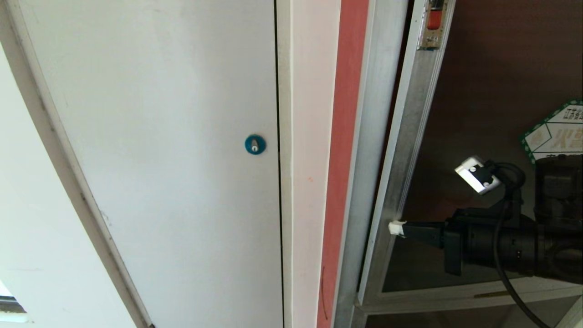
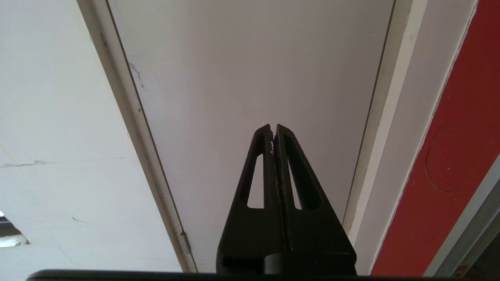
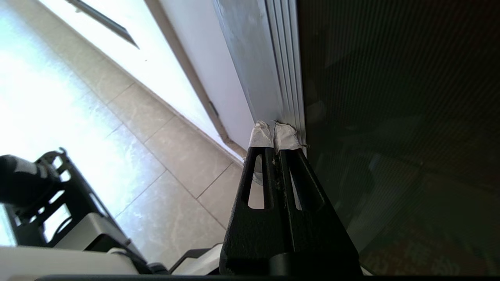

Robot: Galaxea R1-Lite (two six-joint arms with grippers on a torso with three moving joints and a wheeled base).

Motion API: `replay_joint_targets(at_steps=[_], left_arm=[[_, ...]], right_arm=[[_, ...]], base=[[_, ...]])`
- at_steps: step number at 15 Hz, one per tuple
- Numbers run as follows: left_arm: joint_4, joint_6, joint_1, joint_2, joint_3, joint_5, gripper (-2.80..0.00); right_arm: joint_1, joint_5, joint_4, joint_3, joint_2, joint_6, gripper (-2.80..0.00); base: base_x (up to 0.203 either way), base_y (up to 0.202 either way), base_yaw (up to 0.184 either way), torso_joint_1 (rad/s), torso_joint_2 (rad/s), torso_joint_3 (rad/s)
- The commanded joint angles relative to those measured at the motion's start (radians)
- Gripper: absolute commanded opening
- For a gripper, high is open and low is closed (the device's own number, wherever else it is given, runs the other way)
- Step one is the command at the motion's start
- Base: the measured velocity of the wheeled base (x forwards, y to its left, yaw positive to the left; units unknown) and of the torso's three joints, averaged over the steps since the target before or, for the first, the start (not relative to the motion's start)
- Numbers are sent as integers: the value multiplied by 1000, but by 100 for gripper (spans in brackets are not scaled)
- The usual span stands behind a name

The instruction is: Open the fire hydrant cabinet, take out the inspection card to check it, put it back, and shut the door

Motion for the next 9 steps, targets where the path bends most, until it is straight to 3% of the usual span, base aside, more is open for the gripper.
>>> replay_joint_targets(at_steps=[1, 9], left_arm=[[-1, 0, 0, 0, 21, 0, -280], [-1, 0, 0, 0, 22, 0, -280]], right_arm=[[0, -18, -38, 0, 63, 0, -280], [-1, -131, -208, -9, 169, 0, -280]], base=[[0, 0, 0, 0, 0, 0], [0, 0, 0, 0, 0, 0]])
